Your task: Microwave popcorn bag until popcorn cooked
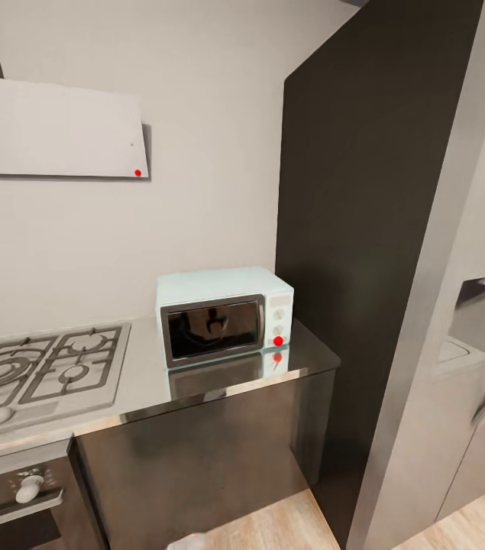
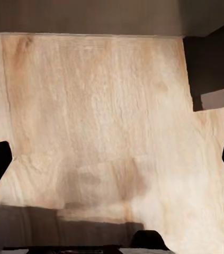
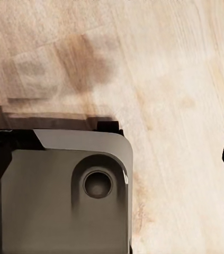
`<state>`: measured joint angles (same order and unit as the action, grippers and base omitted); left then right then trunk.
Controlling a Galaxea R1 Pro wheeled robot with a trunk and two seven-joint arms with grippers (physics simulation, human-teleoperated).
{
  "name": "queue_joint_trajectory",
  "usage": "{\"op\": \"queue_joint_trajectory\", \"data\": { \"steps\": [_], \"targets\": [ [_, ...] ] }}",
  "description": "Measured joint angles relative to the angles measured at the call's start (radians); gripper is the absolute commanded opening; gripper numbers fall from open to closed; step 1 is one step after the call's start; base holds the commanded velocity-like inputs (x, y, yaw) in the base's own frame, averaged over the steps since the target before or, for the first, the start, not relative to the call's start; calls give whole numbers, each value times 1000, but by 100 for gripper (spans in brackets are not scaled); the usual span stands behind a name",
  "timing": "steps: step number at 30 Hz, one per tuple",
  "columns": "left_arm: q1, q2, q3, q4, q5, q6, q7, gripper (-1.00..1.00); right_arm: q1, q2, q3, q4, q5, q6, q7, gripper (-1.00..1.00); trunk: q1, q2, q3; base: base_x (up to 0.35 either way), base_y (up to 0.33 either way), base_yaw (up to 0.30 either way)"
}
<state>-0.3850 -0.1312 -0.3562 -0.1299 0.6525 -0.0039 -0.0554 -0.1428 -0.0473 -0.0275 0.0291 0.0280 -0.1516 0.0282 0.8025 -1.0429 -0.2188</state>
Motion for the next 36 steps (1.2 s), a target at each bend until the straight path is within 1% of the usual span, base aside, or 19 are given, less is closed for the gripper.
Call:
{"op": "queue_joint_trajectory", "data": {
  "steps": [2,3,4,6,7,10,13,16,18,19,20,22,23,27,36],
  "targets": [
    [3,3,4,82,32,-34,8,100,0,0,0,0,0,-1,0,100,0,0,0,0,0,0],
    [2,5,4,93,36,-37,10,100,0,0,0,0,0,-1,0,100,0,0,0,0,0,0],
    [2,31,4,116,45,-47,13,100,0,0,0,0,0,-3,0,100,0,0,0,0,0,0],
    [5,50,3,122,47,-48,9,100,0,0,0,0,0,-4,0,100,0,0,0,0,0,0],
    [27,63,3,126,47,-48,6,100,0,0,0,0,0,-4,0,100,0,0,0,0,0,0],
    [112,69,1,128,40,-51,5,100,0,0,0,0,0,-5,0,100,0,0,0,0,0,0],
    [162,69,0,128,38,-54,4,100,0,1,0,0,0,-5,0,100,0,0,0,0,0,0],
    [172,67,-2,128,33,-56,3,100,0,1,0,0,0,-3,-1,100,0,0,0,0,0,0],
    [175,55,-4,127,22,-58,2,100,0,2,0,0,0,-1,-2,100,0,0,0,0,0,0],
    [176,40,-5,126,2,-58,1,100,0,2,0,0,0,0,-2,100,0,0,0,0,0,0],
    [177,31,-6,126,-26,-59,1,100,0,2,0,0,0,-1,-2,100,0,0,0,0,0,0],
    [177,24,-6,127,-65,-60,1,100,0,3,0,0,0,0,-1,100,0,0,0,0,0,0],
    [177,23,-5,126,-72,-61,1,100,0,4,0,0,0,2,-1,100,0,0,0,0,0,0],
    [177,21,-5,126,-79,-60,1,100,0,4,-1,0,-1,3,-2,100,0,0,0,0,0,107],
    [177,21,-5,126,-79,-60,1,100,0,3,-1,0,0,3,-2,100,0,0,0,0,0,259]
  ]
}}
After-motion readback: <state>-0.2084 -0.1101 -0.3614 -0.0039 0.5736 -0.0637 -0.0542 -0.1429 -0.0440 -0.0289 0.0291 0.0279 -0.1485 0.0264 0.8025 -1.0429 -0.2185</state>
